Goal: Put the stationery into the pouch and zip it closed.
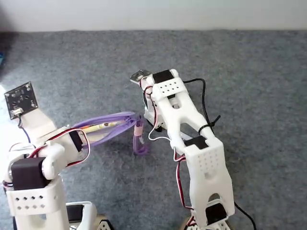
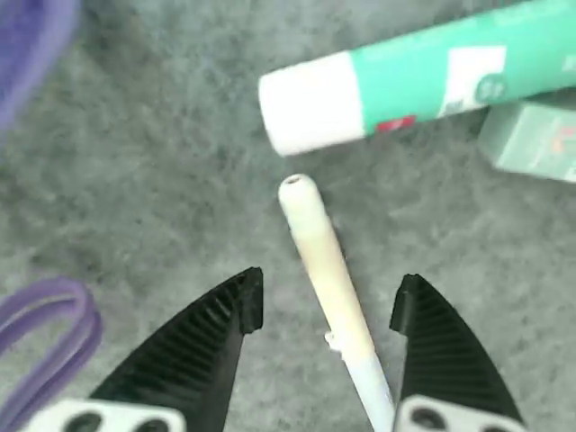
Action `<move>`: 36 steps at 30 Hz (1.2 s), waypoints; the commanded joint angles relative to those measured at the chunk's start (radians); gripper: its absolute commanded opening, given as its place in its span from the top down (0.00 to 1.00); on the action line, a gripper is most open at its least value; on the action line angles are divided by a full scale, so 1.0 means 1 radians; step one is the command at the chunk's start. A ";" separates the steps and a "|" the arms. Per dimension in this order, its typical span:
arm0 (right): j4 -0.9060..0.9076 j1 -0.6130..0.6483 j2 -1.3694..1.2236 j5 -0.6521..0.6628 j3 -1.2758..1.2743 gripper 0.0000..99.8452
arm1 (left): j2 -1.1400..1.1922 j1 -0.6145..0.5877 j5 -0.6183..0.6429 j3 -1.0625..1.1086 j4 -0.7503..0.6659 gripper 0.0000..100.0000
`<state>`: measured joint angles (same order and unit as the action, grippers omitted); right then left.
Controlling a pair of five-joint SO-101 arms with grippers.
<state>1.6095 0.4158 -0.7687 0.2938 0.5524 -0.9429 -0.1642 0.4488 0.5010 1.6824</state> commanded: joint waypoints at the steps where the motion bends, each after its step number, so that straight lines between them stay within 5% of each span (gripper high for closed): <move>1: -0.016 -0.007 -0.038 0.014 0.051 0.77 | -0.006 -0.006 0.009 -0.008 -0.011 0.99; 8: -0.012 -0.013 -0.076 0.074 0.051 1.00 | -0.006 -0.006 0.009 -0.008 -0.011 0.99; 22: 0.176 -0.070 0.189 0.066 0.051 0.99 | -0.006 -0.006 0.009 -0.008 -0.009 0.99; 31: 0.186 -0.111 0.659 -0.051 -0.098 0.99 | -0.006 -0.002 0.008 -0.007 -0.009 0.99; 36: 0.185 -0.008 1.023 -0.175 -0.262 0.99 | -0.006 -0.002 0.008 -0.007 -0.009 0.99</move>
<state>1.7507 0.3422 0.0000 0.1895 0.3514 -0.9429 -0.1642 0.4488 0.5010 1.6824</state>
